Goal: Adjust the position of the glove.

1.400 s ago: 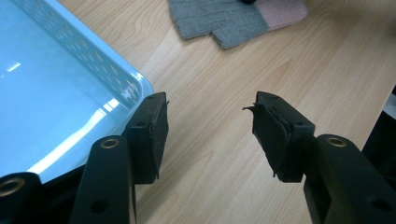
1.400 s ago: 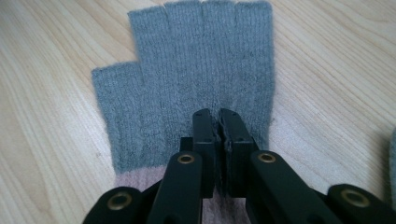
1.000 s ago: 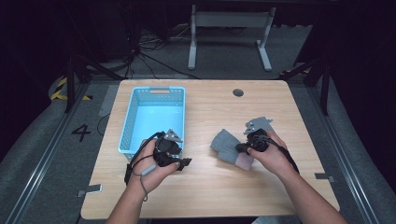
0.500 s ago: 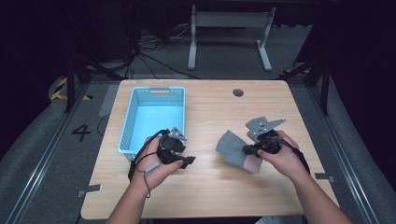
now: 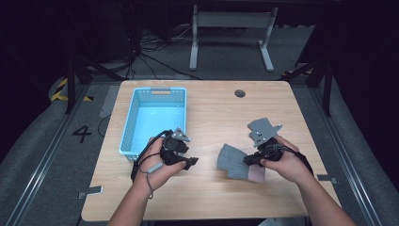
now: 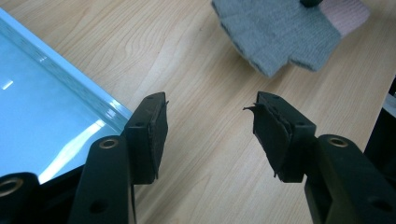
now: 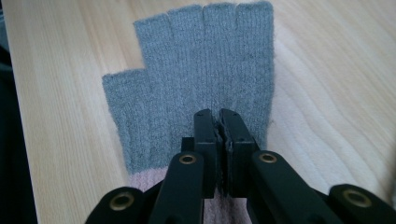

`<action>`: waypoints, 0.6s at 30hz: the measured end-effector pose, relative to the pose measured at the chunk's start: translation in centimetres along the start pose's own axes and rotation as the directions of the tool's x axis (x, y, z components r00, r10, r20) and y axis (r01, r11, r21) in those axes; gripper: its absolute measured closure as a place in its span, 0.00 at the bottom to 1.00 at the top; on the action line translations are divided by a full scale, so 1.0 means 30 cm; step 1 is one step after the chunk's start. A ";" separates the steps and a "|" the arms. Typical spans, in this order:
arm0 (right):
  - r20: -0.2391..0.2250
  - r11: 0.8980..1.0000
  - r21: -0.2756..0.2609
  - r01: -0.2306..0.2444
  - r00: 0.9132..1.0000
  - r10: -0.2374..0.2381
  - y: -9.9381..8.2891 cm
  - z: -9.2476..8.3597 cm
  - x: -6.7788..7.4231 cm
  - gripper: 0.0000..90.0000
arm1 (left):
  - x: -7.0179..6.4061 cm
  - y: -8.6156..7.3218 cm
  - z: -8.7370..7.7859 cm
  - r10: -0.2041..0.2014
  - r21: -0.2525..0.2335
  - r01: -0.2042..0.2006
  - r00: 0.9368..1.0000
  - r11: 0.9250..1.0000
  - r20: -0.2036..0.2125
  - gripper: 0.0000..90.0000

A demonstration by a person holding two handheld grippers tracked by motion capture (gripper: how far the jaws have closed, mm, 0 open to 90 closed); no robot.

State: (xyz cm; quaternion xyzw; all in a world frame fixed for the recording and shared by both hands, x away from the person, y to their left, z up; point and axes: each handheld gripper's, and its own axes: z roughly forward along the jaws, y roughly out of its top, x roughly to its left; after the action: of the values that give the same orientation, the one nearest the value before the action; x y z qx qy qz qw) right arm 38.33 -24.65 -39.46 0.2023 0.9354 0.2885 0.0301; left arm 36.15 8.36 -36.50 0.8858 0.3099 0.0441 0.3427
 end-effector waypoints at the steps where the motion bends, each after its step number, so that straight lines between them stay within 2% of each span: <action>1: -0.009 1.000 0.008 0.000 1.000 0.000 -0.001 0.006 0.003 0.97 | 0.000 0.000 0.000 0.001 0.001 -0.001 1.000 1.000 0.000 0.51; 6: -0.042 0.999 0.038 0.039 0.998 -0.037 -0.008 0.043 -0.002 0.96 | 0.001 -0.001 0.003 0.000 0.002 0.000 1.000 1.000 0.002 0.51; 12: -0.059 0.994 0.076 0.075 0.996 -0.071 -0.022 0.081 -0.017 0.96 | 0.006 -0.004 0.011 -0.005 0.007 0.005 1.000 1.000 0.002 0.50; 18: -0.061 0.991 0.078 0.105 0.993 -0.100 -0.027 0.095 -0.022 0.96 | 0.003 -0.003 0.011 -0.004 0.008 0.004 1.000 1.000 0.001 0.50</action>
State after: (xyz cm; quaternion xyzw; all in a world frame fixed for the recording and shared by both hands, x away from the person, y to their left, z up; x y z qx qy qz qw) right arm 39.14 -24.01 -42.33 0.1468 0.9559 0.2542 0.0098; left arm 36.27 8.29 -36.81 0.8865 0.3116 0.0417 0.3394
